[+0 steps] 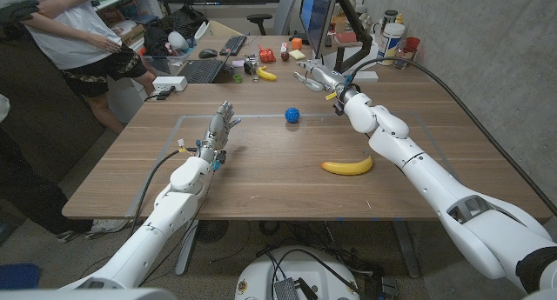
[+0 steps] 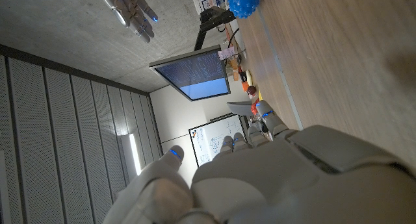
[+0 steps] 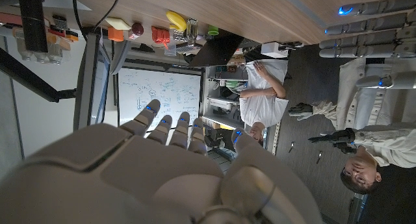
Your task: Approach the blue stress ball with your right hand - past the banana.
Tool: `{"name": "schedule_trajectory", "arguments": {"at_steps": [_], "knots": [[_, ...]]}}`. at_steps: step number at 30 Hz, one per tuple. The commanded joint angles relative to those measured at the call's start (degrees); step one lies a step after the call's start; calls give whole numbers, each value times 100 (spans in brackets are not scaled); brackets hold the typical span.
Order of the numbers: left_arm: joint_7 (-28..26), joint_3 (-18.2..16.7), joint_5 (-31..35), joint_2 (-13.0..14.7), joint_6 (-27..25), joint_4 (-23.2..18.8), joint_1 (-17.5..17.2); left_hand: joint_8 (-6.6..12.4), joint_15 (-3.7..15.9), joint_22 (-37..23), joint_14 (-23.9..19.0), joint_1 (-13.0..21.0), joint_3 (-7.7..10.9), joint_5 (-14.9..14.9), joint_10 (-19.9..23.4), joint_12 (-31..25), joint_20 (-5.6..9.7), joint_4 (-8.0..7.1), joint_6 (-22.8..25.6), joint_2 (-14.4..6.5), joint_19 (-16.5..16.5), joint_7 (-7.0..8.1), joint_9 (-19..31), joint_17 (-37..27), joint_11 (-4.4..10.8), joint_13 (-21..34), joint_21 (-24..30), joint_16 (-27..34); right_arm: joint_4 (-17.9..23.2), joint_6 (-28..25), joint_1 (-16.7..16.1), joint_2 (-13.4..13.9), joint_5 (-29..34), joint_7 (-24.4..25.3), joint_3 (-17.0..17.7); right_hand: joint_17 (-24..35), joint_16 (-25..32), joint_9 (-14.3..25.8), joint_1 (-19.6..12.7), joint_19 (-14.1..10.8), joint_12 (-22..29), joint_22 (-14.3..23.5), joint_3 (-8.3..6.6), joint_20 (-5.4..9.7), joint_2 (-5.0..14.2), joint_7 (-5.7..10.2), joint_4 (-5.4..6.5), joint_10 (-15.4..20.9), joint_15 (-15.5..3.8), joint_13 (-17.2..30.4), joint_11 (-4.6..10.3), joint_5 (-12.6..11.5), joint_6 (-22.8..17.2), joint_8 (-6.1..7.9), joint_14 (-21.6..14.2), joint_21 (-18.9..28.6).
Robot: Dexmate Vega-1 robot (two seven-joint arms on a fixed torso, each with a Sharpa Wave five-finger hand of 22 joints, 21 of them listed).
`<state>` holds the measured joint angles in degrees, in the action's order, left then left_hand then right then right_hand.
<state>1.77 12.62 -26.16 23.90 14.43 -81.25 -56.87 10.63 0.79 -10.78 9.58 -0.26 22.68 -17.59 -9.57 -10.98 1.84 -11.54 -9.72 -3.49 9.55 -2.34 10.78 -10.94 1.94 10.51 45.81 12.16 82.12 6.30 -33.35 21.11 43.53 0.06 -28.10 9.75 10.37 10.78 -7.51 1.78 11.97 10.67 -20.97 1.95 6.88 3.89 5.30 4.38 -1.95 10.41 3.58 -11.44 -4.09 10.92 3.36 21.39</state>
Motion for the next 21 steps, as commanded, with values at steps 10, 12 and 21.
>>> {"name": "schedule_trajectory", "arguments": {"at_steps": [10, 12, 21], "knots": [[19, -21, -22, 9, 17, -19, -33, 51, -19, -18, 472, 11, 40, -33, -475, -29, 146, 2, -796, -747, 559, 50, 19, -16, 4, 30, 46, 32, -116, -76, 106, -13, 148, -63, -146, 19, 1, 28, -103, -25, -32, -2, 5, 523, 236, 62, -29, -37, -355, 17, 58, 18, 52, 13, 37, -35], [21, -27, -28, 14, 22, -28, -52, 52, -24, -18, 474, 11, 40, -33, -478, -27, 139, 2, -792, -746, 561, 48, 19, -16, 0, 30, 46, 31, -138, -70, 120, -14, 155, -65, -158, 19, 2, 29, -107, -26, -32, -2, 4, 528, 240, 65, -29, -39, -355, 17, 54, 18, 52, 14, 35, -36], [-1, -35, -23, 16, 36, -54, -90, 51, -26, -17, 471, 12, 40, -34, -475, -27, 140, 2, -788, -746, 557, 51, 20, -16, 7, 30, 48, 31, -265, 4, 188, -12, 165, -87, -230, 19, 0, 29, -128, -21, -33, -1, -7, 553, 261, 84, -32, -49, -369, 17, 80, 17, 64, 13, 44, -48]]}}
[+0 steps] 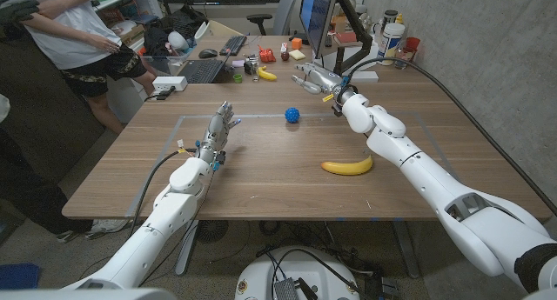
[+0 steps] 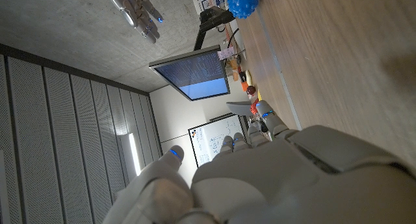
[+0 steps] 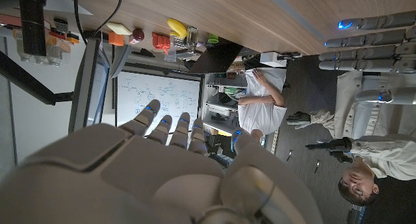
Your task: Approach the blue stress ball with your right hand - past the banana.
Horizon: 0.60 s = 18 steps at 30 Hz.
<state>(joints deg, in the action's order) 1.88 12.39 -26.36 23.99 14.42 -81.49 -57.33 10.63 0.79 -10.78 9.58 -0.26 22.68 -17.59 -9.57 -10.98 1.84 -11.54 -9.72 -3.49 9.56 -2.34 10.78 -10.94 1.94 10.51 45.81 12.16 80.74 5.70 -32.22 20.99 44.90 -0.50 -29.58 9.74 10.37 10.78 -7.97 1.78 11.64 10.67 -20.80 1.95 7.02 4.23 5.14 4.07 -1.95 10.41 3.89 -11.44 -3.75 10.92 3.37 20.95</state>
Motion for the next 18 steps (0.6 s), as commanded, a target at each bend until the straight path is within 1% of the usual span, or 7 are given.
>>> {"name": "schedule_trajectory", "arguments": {"at_steps": [1, 10, 17, 18], "knots": [[-15, -11, -1, 7, 35, -36, -49, 50, -26, -17, 473, 12, 40, -34, -475, -27, 140, 2, -791, -746, 559, 53, 20, -16, 5, 30, 47, 30, -117, 21, 67, -12, 42, -34, -83, 19, -1, 30, -84, -21, -1, -1, -26, 555, 251, 53, -16, -22, -370, 17, 52, 17, 34, 11, 47, -5], [-4, 3, -5, 10, 22, -53, -53, 50, -26, -17, 472, 12, 42, -35, -477, -26, 138, 2, -788, -747, 556, 43, 20, -16, 0, 30, 49, 29, -121, 13, 76, 9, 89, -55, -121, 21, -3, 31, -103, -15, -9, 0, -40, 574, 278, 72, -13, -50, -376, 17, 82, 15, 56, 7, 63, -16], [-8, -16, -19, 29, 0, -87, -77, 50, -27, -16, 470, 13, 43, -35, -471, -27, 142, 3, -783, -747, 554, 53, 20, -16, 0, 30, 50, 29, -175, 21, 103, 7, 133, -76, -180, 21, -3, 32, -116, -16, -6, 1, -45, 574, 283, 66, -13, -51, -389, 17, 70, 17, 66, 6, 70, -22], [-10, -17, -16, 29, 1, -88, -77, 49, -23, -16, 473, 13, 43, -35, -471, -28, 142, 3, -787, -747, 556, 58, 20, -16, -3, 30, 49, 28, -162, -40, 93, -8, 156, -83, -183, 21, -3, 32, -118, -14, -6, 1, -45, 570, 281, 64, -14, -51, -388, 17, 68, 17, 71, 5, 70, -24]]}}
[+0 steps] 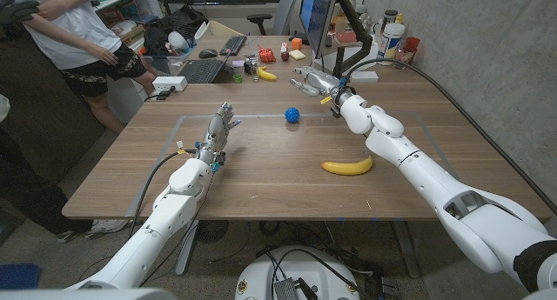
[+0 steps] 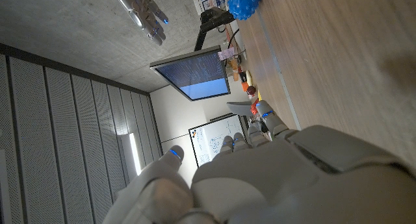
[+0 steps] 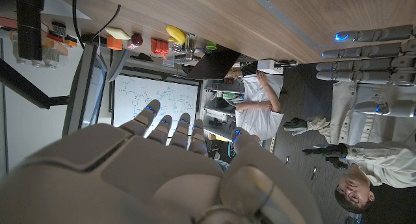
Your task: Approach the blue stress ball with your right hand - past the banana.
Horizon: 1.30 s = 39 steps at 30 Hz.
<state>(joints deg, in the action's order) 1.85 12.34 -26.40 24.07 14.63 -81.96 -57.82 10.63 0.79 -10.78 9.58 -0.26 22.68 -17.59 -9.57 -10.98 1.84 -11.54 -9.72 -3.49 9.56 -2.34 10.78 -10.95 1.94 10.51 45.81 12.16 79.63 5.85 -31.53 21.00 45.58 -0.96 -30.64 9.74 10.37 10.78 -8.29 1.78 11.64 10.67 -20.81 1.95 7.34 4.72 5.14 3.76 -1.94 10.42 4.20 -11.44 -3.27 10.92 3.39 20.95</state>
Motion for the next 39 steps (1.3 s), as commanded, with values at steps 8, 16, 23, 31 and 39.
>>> {"name": "schedule_trajectory", "arguments": {"at_steps": [8, 16, 23, 31, 39], "knots": [[-4, -18, -17, 24, -38, -53, -30, 48, -23, -16, 473, 13, 44, -35, -473, -26, 137, 2, -786, -747, 557, 55, 20, -15, -1, 30, 50, 26, -116, -29, 69, -4, 122, -45, -126, 19, -4, 32, -105, -18, -6, 1, -46, 567, 236, 20, -25, -27, -385, 17, 31, 21, 35, 4, 74, -32], [-8, -26, -29, 28, -86, -115, -40, 48, -31, -16, 470, 13, 44, -35, -478, -24, 136, 2, -783, -747, 559, 45, 20, -15, 0, 30, 50, 27, -159, -33, 101, 7, 172, -75, -180, 17, -4, 33, -125, -25, -6, 1, -51, 566, 230, 17, -36, -33, -382, 17, 34, 24, 44, 4, 76, -35], [-10, -41, -28, 39, -103, -148, -61, 49, -26, -16, 469, 13, 44, -35, -476, -25, 140, 2, -780, -746, 558, 50, 20, -16, -2, 30, 50, 27, -159, -104, 96, -5, 215, -103, -210, 13, -4, 32, -160, -37, -6, 0, -63, 555, 228, 19, -57, -38, -392, 16, 30, 25, 45, 7, 72, -40], [6, -59, -31, 38, -86, -123, -77, 47, -23, -16, 469, 13, 44, -35, -471, -26, 142, 3, -781, -745, 557, 53, 20, -16, -2, 30, 51, 26, -206, -167, 124, -33, 273, -126, -269, 8, -5, 32, -213, -42, -6, -1, -84, 557, 228, 29, -90, -48, -392, 16, 48, 27, 60, 7, 69, -50], [47, -49, -22, 16, -14, -11, -37, 48, -27, -15, 469, 13, 44, -35, -469, -27, 141, 3, -775, -745, 555, 47, 20, -16, 3, 30, 52, 26, -233, -183, 155, -38, 321, -156, -325, 6, -7, 32, -254, -44, -5, -2, -100, 558, 232, 32, -113, -51, -393, 16, 46, 31, 62, 12, 75, -60]]}}
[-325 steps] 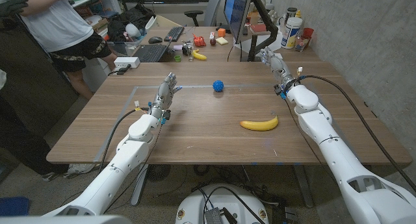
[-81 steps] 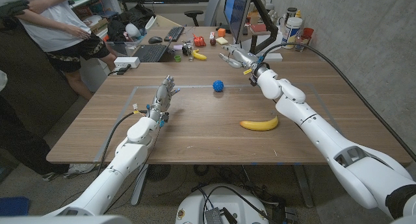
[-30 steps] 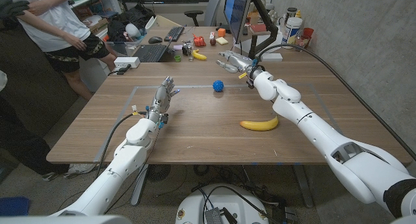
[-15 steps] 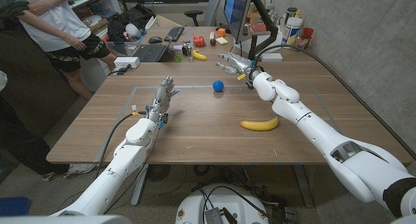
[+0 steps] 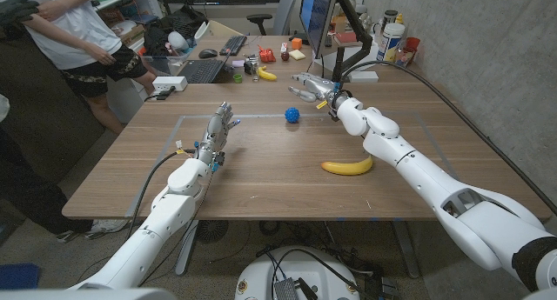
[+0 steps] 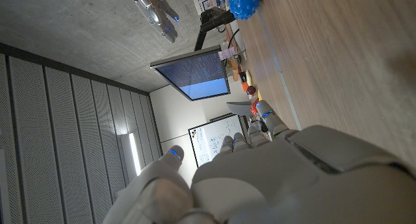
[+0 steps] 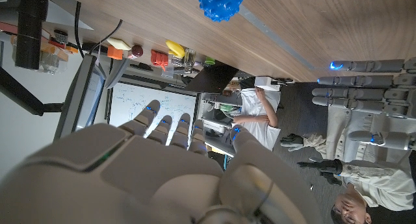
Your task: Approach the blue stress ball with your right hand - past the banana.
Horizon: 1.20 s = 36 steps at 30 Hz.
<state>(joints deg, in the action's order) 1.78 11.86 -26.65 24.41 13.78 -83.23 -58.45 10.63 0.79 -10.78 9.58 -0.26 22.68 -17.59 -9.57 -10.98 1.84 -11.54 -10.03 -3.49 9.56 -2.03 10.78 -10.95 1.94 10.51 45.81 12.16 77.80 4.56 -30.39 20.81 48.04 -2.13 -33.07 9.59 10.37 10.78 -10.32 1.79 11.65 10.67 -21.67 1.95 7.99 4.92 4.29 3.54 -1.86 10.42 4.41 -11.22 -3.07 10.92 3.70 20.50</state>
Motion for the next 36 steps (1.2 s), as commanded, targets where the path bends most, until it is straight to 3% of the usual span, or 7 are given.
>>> {"name": "schedule_trajectory", "arguments": {"at_steps": [1, 36], "knots": [[54, -2, 7, -21, 80, 126, 30, 48, -26, -15, 470, 13, 44, -35, -470, -26, 140, 3, -745, -745, 555, 17, 20, -16, 3, 30, 52, 25, -67, -39, 52, -20, 79, -38, -94, 21, -6, 32, -53, -44, -5, -2, -15, 558, 167, 13, -29, -28, -401, 16, 24, 9, 40, 13, 43, -17], [172, -76, -92, 4, 98, 248, 41, 47, -24, -15, 457, 12, 44, -36, -467, -25, 131, 3, -739, -745, 551, 16, 20, -16, -3, 30, 56, 28, -444, -64, 298, -176, 256, -37, -412, 19, -2, 33, -220, -113, -2, -4, -65, 553, 165, 39, -124, -50, -423, 15, 42, 27, 88, 16, 32, -41]]}}
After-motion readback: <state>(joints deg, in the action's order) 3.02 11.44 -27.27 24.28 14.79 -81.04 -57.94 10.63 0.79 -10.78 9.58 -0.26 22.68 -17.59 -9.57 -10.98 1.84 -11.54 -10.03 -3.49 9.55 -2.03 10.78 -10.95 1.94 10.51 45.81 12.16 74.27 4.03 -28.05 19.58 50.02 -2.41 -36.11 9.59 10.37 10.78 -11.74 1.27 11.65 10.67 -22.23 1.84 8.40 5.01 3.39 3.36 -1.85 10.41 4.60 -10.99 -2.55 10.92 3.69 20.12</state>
